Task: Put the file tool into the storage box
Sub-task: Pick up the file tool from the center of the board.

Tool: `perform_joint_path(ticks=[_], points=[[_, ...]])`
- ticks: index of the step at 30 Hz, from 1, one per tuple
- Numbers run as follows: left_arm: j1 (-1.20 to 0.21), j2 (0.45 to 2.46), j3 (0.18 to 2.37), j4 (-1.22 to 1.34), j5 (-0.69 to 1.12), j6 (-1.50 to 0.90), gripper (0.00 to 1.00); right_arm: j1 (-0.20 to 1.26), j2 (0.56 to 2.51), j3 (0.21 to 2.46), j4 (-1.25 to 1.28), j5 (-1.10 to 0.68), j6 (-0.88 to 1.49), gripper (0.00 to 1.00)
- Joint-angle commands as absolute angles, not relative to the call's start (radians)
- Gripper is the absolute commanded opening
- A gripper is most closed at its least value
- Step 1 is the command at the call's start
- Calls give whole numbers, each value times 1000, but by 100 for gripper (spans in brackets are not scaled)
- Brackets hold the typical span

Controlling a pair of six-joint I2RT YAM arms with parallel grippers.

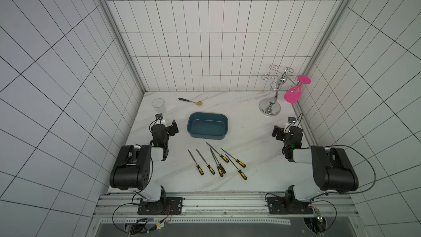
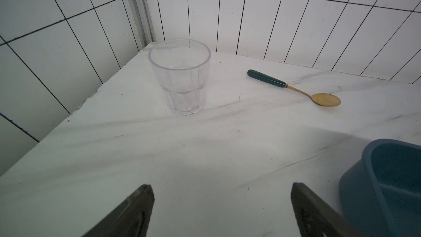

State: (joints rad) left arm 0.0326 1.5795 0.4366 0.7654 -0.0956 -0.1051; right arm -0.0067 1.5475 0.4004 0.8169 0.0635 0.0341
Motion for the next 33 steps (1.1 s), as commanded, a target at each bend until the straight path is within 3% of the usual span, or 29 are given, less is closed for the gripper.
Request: perform_joint_path(ticks=[1, 29, 33], points=[[33, 1562, 452, 767, -85, -103, 98, -14, 1543, 433, 811, 54, 31, 99], [31, 1559, 447, 771, -75, -91, 98, -13, 1543, 433, 812, 54, 31, 99], [-4, 1541, 419, 831, -136, -60, 98, -10, 1525, 437, 800, 57, 25, 99]])
